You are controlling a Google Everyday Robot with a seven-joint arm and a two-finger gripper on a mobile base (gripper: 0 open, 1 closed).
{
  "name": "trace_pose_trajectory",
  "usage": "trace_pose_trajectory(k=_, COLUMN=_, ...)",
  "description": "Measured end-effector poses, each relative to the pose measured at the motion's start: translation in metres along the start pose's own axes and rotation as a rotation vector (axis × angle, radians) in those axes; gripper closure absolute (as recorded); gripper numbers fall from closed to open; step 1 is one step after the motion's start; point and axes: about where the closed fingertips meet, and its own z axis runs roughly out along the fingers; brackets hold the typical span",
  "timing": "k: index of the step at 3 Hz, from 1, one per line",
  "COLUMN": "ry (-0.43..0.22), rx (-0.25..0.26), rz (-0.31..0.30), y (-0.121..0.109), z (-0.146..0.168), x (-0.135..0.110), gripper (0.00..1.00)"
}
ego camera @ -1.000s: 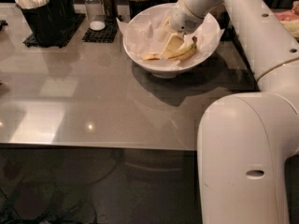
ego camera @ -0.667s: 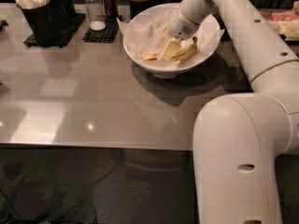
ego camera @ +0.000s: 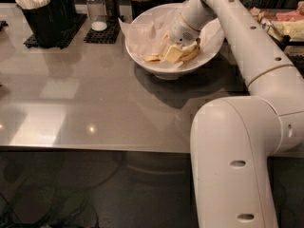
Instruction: Pick banana from white bowl
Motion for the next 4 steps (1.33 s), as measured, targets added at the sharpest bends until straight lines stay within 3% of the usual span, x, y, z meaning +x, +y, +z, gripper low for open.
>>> trace_pose_trajectory(k=2, ry=-0.006, rx=-0.012, rz=0.008, y=-0.002, z=0.008, x=0.006, gripper=0.88)
trace_pose_trajectory(k=3, ry=-0.006, rx=-0.012, rz=0.008, y=-0.002, z=0.008, x=0.006, gripper=1.00)
trace_pose_trajectory(k=4, ry=0.054, rx=0.030, rz=-0.005, y=-0.005, z=-0.009, x=0.002, gripper=1.00)
